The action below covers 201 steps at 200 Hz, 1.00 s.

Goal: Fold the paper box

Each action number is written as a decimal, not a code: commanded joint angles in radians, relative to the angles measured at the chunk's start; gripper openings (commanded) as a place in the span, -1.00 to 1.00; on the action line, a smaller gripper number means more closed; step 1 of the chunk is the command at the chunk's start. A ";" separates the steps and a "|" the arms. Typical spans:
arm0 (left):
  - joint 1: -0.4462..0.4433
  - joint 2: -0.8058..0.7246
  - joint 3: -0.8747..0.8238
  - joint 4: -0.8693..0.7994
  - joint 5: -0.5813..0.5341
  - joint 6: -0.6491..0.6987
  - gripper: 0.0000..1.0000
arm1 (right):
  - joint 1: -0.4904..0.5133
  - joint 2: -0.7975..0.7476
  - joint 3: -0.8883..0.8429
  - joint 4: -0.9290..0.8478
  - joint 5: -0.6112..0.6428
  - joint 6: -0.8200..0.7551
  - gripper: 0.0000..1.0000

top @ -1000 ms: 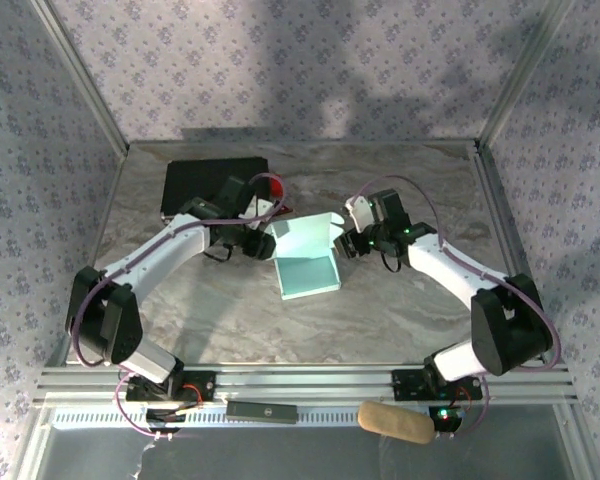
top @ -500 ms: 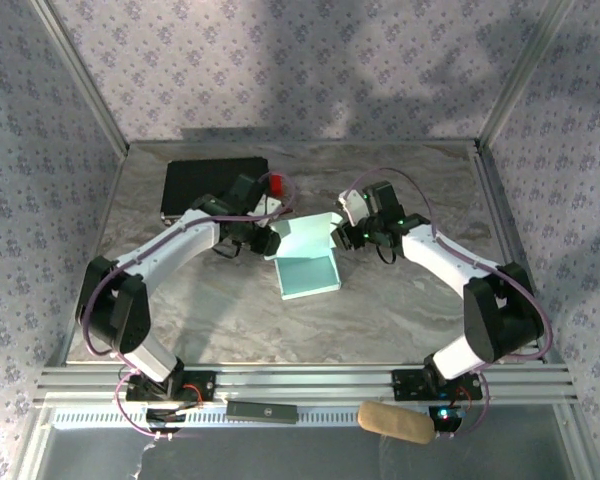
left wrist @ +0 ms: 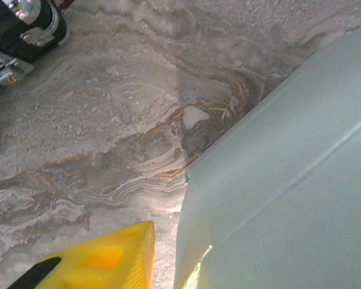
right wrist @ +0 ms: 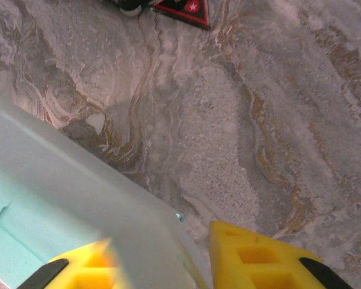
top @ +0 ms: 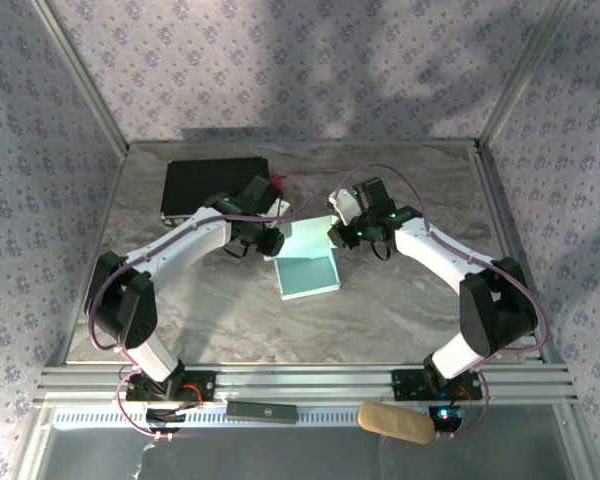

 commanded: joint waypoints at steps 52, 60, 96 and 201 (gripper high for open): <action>-0.005 0.006 0.046 -0.076 -0.045 -0.042 -0.58 | 0.022 0.001 0.040 -0.053 0.028 0.000 -0.63; -0.006 0.000 0.043 -0.072 -0.049 -0.047 -0.58 | 0.025 0.000 0.041 -0.054 0.035 0.001 -0.63; -0.006 -0.004 0.045 -0.059 -0.043 -0.058 -0.67 | 0.033 -0.024 0.033 -0.051 0.053 0.014 -0.54; -0.021 0.024 0.076 -0.063 -0.061 -0.082 -0.81 | 0.044 -0.032 0.047 -0.064 0.066 0.025 -0.58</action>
